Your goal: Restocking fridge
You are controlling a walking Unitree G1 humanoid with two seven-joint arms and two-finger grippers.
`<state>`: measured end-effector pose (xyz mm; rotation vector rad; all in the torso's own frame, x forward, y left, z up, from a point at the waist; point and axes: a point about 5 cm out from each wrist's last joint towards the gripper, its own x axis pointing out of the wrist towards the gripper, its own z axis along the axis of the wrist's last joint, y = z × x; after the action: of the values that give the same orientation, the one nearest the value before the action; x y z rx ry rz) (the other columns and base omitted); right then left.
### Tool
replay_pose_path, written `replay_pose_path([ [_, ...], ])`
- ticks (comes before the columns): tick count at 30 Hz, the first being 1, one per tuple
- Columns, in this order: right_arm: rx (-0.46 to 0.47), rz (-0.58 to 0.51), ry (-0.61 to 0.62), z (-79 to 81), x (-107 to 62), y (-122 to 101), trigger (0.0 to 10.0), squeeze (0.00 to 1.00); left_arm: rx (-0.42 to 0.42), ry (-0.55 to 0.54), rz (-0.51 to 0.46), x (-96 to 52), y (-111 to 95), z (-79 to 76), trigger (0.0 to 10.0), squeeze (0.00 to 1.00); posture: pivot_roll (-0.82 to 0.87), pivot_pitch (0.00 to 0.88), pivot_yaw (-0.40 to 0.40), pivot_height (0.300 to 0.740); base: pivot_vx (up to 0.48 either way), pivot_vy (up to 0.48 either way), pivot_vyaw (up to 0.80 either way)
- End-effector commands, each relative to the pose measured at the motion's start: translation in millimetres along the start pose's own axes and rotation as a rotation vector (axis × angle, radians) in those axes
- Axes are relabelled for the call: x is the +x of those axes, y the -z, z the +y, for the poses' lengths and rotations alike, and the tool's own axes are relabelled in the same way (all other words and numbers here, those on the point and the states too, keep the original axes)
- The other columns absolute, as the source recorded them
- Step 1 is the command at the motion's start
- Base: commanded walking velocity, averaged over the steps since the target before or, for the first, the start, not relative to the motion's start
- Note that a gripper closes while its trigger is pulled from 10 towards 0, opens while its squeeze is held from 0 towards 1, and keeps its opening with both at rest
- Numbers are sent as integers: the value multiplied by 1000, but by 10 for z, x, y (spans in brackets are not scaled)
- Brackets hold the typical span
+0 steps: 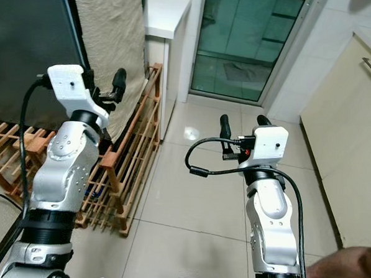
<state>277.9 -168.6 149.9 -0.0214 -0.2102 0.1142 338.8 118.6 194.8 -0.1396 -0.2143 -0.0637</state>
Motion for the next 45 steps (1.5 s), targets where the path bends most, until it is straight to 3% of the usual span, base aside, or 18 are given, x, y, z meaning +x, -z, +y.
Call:
replay_pose_path([
  [1,-6,-17,-5,11,25,-30,10000,0,22,-3,6,60,26,-40,10000,0,-123,0,-26,740,0,0,0],
  [8,-6,-9,0,16,-15,-18,10000,0,47,-57,32,246,81,29,10000,0,-142,0,-15,740,0,0,0],
  [14,-10,-6,11,0,-39,-18,10000,0,46,-74,26,301,63,73,10000,0,-147,0,-12,740,0,0,0],
  [22,-13,1,17,-19,-63,-9,10000,0,32,-78,28,167,97,177,10000,0,-142,3,-15,740,0,0,0],
  [26,-17,10,18,-53,-62,12,10000,0,32,-68,42,-20,170,200,10000,0,-124,3,-26,740,0,0,0],
  [33,-22,13,10,-58,-32,19,10000,0,74,-175,67,-49,221,424,10000,0,-113,0,-38,740,0,0,0],
  [45,-26,0,-4,-34,-2,-11,10000,0,50,-113,46,144,169,185,10000,0,-122,0,-40,740,0,0,0],
])
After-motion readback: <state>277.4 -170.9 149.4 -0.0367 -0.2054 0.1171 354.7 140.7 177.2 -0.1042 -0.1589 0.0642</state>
